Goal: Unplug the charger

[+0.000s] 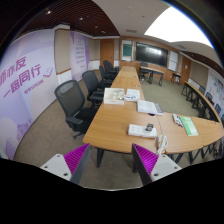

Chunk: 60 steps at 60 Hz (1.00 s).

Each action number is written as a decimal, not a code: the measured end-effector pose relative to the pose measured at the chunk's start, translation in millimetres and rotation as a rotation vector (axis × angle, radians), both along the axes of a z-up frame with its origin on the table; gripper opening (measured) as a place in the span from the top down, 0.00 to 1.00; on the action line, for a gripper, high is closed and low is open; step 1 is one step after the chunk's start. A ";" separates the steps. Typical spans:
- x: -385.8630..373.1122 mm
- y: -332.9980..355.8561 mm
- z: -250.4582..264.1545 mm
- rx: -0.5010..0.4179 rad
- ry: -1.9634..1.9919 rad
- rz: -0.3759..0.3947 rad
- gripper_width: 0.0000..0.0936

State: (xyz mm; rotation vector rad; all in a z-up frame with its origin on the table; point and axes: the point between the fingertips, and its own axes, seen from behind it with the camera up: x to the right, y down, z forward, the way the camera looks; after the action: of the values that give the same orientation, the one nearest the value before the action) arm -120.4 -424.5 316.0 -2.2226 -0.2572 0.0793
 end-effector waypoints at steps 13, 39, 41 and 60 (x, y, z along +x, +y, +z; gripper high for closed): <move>9.4 21.7 -52.2 -0.037 0.002 0.006 0.09; 182.2 210.2 -205.8 0.034 0.001 -0.241 0.08; 186.6 234.2 -211.7 0.056 0.004 -0.245 0.09; 225.0 383.6 -286.0 0.066 -0.010 -0.259 0.14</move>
State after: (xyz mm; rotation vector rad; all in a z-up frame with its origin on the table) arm 104.6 -40.9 30.0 -2.1722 0.0238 -0.0798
